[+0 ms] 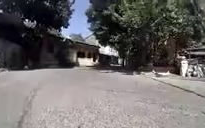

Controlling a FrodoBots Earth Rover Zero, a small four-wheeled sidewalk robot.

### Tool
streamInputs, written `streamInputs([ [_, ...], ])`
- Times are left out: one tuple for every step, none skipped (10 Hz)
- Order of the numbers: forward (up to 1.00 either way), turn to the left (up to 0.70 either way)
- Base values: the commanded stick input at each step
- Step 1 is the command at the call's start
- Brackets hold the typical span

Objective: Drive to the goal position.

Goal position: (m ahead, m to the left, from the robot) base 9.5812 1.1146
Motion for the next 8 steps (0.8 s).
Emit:
streamInputs([
  [1.00, 0.00],
  [1.00, 0.00],
  [1.00, 0.00],
  [1.00, 0.00],
  [1.00, 0.00],
  [1.00, 0.00],
  [1.00, 0.00],
  [1.00, 0.00],
])
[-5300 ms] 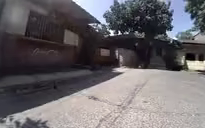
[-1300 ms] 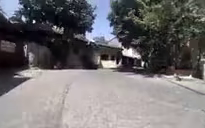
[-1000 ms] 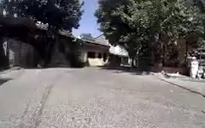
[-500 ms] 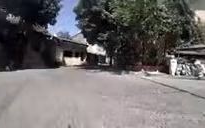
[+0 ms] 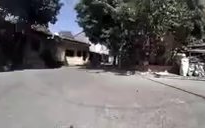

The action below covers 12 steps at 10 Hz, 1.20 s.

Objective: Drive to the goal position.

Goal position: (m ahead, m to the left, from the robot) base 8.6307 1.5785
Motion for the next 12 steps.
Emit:
streamInputs([
  [1.00, 0.00],
  [1.00, 0.00],
  [1.00, 0.00],
  [1.00, 0.00],
  [1.00, 0.00],
  [1.00, 0.00],
  [1.00, 0.00],
  [1.00, 0.00],
  [1.00, 0.00],
  [1.00, 0.00],
  [1.00, 0.00],
  [1.00, 0.00],
])
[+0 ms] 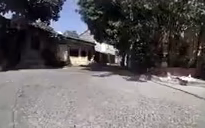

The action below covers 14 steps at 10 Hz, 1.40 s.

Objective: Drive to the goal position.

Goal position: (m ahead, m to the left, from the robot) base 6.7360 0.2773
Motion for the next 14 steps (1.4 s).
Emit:
streamInputs([
  [1.00, 0.00],
  [1.00, 0.00],
  [1.00, 0.00],
  [1.00, 0.00],
  [1.00, 0.00],
  [1.00, 0.00],
  [1.00, 0.00],
  [1.00, 0.00],
  [1.00, 0.00],
  [1.00, 0.00],
  [1.00, 0.00],
  [1.00, 0.00],
  [1.00, 0.00],
  [1.00, 0.00],
])
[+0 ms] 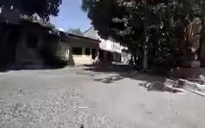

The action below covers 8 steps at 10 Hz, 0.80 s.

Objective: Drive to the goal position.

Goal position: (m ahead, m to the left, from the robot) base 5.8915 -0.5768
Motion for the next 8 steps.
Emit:
streamInputs([
  [1.00, 0.00],
  [1.00, 0.00],
  [1.00, 0.00],
  [1.00, 0.00],
  [1.00, 0.00],
  [1.00, 0.00],
  [1.00, 0.00],
  [1.00, 0.00],
])
